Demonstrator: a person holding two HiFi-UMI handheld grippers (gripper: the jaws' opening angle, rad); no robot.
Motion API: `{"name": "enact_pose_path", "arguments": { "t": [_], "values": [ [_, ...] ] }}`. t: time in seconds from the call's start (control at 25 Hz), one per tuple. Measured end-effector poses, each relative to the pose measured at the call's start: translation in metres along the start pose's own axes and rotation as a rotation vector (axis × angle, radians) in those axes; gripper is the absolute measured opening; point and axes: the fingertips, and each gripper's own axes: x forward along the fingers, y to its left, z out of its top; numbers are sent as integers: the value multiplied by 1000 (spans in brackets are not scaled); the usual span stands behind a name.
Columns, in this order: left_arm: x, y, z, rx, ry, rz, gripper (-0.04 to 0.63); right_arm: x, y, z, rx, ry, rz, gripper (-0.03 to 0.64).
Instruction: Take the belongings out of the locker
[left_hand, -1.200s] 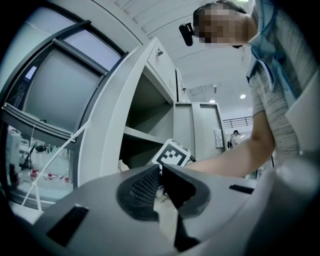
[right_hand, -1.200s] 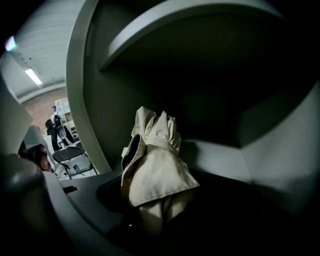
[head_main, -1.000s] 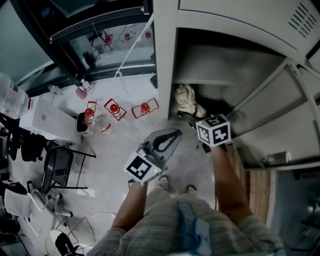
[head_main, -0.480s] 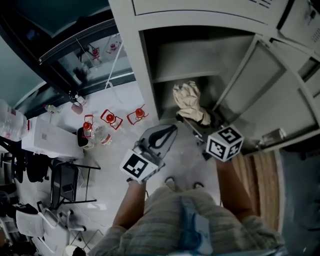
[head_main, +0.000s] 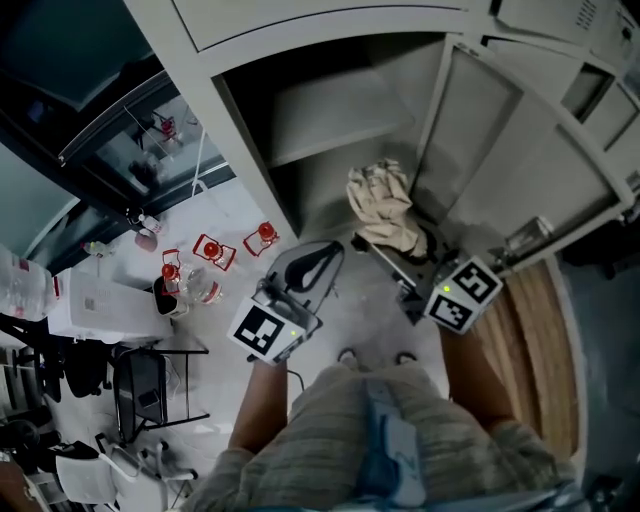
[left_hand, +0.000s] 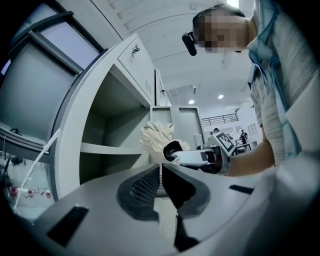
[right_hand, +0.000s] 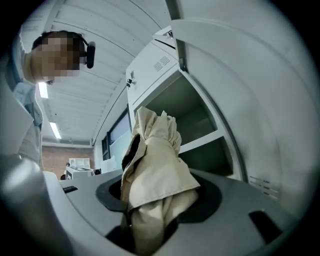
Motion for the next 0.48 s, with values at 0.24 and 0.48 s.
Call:
{"name": "enact_pose_path", "arguments": {
  "t": [0.24, 0.48],
  "values": [
    [6, -8, 12, 5, -18, -29, 5, -11, 14, 19, -84, -21, 22, 235],
    [5, -4, 17, 0, -29, -39, 5, -11, 20, 29, -134, -32, 58, 235]
  ]
}}
